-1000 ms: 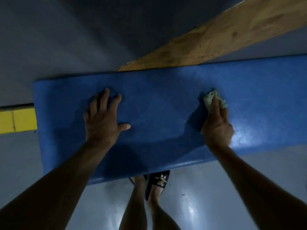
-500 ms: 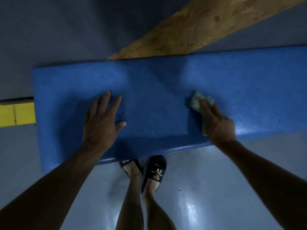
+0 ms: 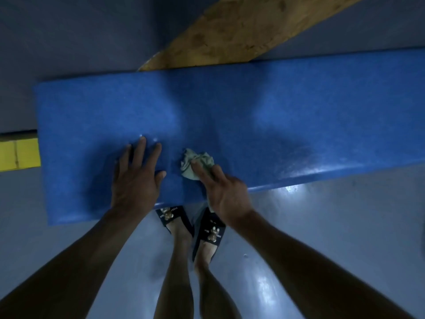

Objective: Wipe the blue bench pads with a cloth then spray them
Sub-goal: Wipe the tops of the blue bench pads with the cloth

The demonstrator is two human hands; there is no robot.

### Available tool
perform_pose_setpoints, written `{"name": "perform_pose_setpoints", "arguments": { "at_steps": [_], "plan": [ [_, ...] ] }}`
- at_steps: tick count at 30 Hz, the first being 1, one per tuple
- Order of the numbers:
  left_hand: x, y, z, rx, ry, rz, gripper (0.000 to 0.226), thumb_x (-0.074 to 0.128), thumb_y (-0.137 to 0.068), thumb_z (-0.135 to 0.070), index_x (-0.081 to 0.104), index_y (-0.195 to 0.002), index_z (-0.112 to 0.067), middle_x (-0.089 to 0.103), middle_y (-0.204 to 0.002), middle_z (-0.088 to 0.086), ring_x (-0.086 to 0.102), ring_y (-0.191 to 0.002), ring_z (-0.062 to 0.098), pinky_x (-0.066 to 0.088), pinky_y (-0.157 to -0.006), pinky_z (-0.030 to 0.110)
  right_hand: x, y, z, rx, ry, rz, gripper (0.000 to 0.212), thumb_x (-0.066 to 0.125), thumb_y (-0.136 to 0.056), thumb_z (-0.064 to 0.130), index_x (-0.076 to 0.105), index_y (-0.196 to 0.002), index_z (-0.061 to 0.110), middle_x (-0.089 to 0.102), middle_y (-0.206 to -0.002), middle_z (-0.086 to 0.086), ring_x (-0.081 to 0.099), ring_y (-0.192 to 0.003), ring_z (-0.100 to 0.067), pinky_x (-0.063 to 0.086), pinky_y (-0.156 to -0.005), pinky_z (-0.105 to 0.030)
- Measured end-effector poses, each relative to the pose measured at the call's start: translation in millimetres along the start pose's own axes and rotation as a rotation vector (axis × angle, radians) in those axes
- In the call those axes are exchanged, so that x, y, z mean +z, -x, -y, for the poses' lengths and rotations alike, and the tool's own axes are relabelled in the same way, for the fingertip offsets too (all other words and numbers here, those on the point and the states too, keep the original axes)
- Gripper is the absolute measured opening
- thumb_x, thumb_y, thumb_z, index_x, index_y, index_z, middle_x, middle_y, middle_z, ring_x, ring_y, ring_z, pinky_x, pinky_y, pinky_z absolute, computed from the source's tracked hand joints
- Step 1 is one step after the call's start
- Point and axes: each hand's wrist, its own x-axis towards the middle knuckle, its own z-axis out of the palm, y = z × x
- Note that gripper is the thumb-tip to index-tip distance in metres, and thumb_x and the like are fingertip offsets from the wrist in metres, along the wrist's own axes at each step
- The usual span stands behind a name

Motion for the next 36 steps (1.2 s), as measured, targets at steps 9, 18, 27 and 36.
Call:
{"name": "perform_pose_setpoints", "arguments": {
  "at_steps": [9,18,27,36],
  "plan": [
    [10.6,-1.6,0.3,-0.014,0.015,-0.023,0.070,0.066,-0.090,-0.033,0.033,-0.151,-0.025,0.018,-0.164,0.006,0.020,-0.145,0.043,0.029,-0.112,0.065,-52.5,67.6,-177.1,0.401,0.134,-0.085,0.055,0.051,-0.097,0.029,0.039,-0.151,0.029,0.058,-0.124,-0.016,0.065,-0.067,-0.046,0.054,-0.054,-0.048],
    [6.8,-3.9,-4.0,-0.046,0.013,0.039,0.067,0.058,-0.095,-0.035,0.027,-0.155,-0.027,0.010,-0.166,0.003,0.011,-0.149,0.038,0.023,-0.115,0.063,23.0,41.6,-2.9,0.104,-0.264,0.071,0.062,0.045,-0.097,0.019,0.027,-0.156,0.025,0.047,-0.142,-0.010,0.066,-0.068,-0.038,0.058,-0.055,-0.040],
    [2.8,-4.5,-6.9,-0.074,0.006,0.068,0.069,0.061,-0.093,-0.035,0.028,-0.154,-0.027,0.013,-0.166,0.004,0.014,-0.148,0.038,0.024,-0.116,0.061,-34.8,70.9,-151.3,0.332,-0.008,-0.042,0.061,0.052,-0.096,0.023,0.032,-0.152,0.038,0.052,-0.133,-0.010,0.067,-0.083,-0.044,0.057,-0.065,-0.048],
    [0.3,-0.7,-11.0,-0.081,0.028,0.080,0.067,0.053,-0.097,-0.037,0.020,-0.155,-0.032,0.003,-0.167,-0.001,0.005,-0.151,0.033,0.020,-0.116,0.063,-0.8,47.2,-70.8,0.882,-0.211,-0.241,0.073,0.044,-0.091,0.018,0.020,-0.158,0.036,0.019,-0.165,-0.004,0.062,-0.109,-0.045,0.052,-0.081,-0.046]
  ]
}}
